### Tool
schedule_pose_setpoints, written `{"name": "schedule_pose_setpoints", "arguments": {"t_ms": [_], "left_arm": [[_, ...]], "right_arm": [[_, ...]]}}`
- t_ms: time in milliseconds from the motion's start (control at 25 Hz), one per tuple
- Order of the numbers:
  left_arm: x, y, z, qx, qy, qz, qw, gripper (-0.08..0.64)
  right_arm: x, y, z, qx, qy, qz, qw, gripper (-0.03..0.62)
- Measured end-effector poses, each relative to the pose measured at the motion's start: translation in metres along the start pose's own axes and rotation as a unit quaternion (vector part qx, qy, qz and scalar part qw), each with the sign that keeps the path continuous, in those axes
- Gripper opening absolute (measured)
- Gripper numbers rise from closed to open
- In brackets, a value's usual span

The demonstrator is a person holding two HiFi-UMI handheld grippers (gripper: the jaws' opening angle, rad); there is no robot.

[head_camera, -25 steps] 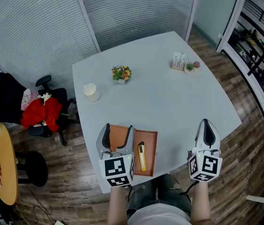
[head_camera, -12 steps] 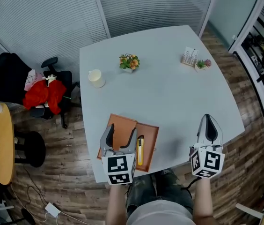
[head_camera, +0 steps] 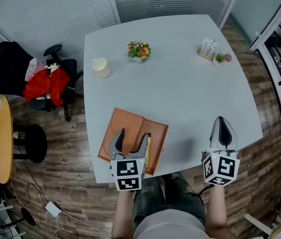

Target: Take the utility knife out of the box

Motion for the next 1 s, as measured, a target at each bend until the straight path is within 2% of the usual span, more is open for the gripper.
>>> {"name": "schedule_pose_setpoints", "arguments": {"t_ms": [520, 1000], "left_arm": [[-0.020, -0.014, -0.042, 0.068, -0.007, -0.020, 0.9975, 0.308], [-0.041, -0.029, -0.078, 0.134, -0.004, -0.054, 0.9895, 0.300]], "right_arm": [[0.000, 0.002, -0.027, 0.031, 0.003, 0.007, 1.000, 0.026], [0.002, 0.002, -0.045, 0.052, 0.001, 0.007, 0.999, 0.026]]}}
Point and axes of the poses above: the fingertips, and each gripper's own axes: y backward along the fingers, x to its left, z out of its top, the point moved 6 cm from there along y, backward along the fingers, and after that the axes turned 3 degrees about y, right-handed, at the moved point
